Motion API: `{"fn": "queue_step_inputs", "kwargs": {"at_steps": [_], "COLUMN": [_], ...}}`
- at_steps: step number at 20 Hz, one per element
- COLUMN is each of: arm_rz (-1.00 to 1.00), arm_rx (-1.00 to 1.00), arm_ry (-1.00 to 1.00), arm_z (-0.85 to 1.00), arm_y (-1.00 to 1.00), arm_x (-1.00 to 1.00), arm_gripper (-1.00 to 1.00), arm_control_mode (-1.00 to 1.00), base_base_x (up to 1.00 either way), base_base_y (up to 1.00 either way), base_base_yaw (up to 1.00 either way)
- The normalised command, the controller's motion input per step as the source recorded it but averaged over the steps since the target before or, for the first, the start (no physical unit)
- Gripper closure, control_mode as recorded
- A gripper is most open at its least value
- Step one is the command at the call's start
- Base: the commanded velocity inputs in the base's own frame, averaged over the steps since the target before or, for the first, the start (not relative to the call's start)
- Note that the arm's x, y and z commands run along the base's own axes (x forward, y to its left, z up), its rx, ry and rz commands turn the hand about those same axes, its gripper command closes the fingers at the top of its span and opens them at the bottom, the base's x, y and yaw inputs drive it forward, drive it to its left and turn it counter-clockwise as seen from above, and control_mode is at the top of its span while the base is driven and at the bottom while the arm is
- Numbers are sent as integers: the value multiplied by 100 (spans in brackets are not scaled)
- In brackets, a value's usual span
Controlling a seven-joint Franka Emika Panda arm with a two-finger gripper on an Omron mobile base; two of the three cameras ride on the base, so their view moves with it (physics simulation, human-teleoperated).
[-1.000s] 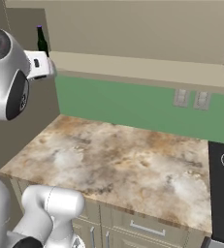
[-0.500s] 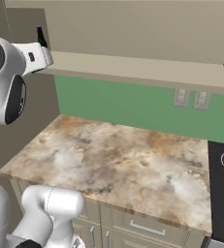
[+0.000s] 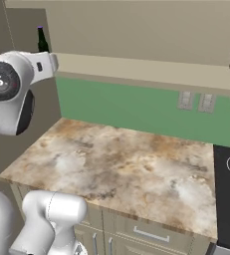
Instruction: Get the candle and the beer from the cabinet and move them to the dining counter.
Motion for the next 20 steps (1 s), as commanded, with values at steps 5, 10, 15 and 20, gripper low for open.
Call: {"fn": "queue_step_inputs", "kwargs": {"at_steps": [5, 10, 15, 20], "arm_rz": [0, 0, 0, 0], "arm_rx": [7, 1, 0, 0], "arm_ry": [-3, 0, 0, 0], "arm_z": [18, 16, 6, 0], "arm_y": [0, 8, 5, 0], "arm_x": [10, 8, 6, 0], "arm_gripper": [-100, -100, -100, -100], "arm_control_mode": [-100, -100, -100, -100], "base_base_x": [0, 0, 0, 0], "base_base_y": [0, 0, 0, 0], "base_base_yaw": [0, 0, 0, 0]}}
